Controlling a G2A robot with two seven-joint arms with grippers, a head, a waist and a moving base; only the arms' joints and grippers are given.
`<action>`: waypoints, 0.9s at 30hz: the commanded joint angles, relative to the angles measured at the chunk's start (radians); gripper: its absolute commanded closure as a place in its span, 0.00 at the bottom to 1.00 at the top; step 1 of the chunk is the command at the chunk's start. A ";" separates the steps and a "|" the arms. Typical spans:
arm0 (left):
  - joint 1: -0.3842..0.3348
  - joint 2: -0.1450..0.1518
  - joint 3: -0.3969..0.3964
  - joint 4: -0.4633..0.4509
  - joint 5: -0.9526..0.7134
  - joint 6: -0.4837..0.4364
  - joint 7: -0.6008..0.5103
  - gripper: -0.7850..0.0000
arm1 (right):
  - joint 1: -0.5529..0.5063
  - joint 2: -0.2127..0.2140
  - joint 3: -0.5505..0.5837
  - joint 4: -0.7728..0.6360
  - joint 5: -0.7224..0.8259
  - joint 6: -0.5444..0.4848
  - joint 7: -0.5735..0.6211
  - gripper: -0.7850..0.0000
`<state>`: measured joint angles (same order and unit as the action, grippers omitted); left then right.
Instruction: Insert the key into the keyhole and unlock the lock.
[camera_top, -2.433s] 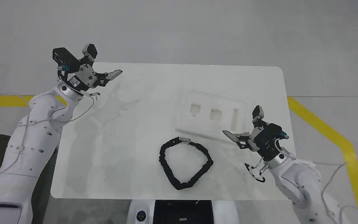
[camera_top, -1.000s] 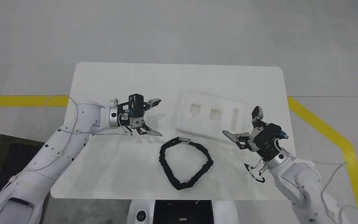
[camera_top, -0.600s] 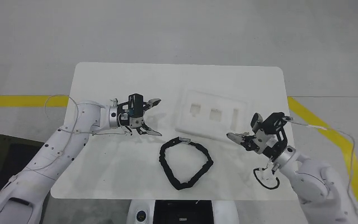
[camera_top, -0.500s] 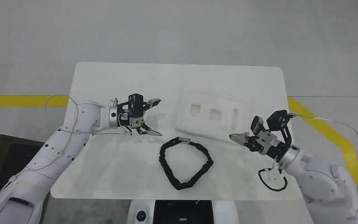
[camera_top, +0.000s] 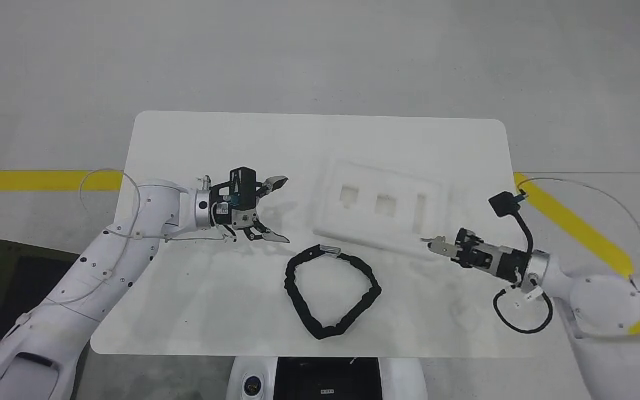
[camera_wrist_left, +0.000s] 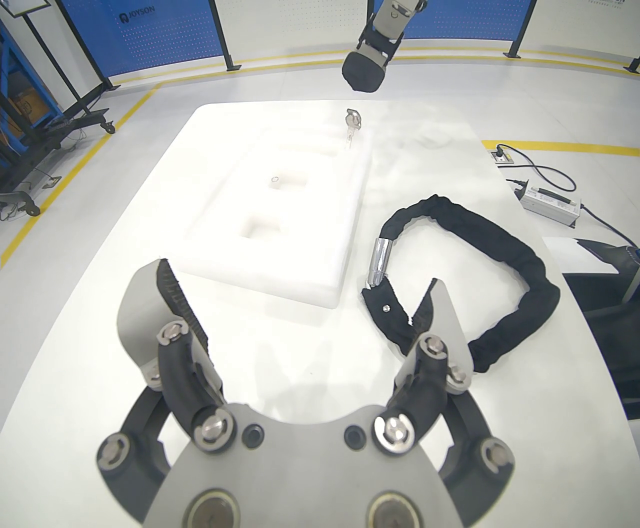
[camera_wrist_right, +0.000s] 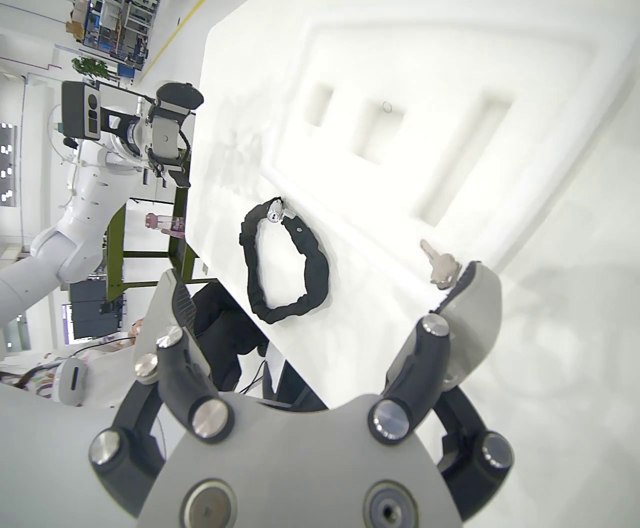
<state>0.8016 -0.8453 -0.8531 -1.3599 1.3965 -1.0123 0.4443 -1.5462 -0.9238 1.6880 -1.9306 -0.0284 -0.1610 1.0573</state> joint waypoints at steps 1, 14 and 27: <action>0.000 0.000 0.000 0.000 0.000 0.000 0.000 0.00 | 0.017 0.002 -0.009 0.023 0.019 0.011 0.031 0.00; 0.000 0.000 0.000 0.000 0.000 0.000 0.000 0.00 | 0.113 0.007 -0.087 0.124 0.069 0.033 0.102 0.00; 0.000 0.000 0.000 0.000 0.000 0.000 0.000 0.00 | 0.126 0.015 -0.082 0.172 0.029 0.037 0.064 0.00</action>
<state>0.8016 -0.8453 -0.8531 -1.3599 1.3965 -1.0123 0.4443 -1.4237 -0.9087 1.6108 -1.7630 0.0018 -0.1227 1.1220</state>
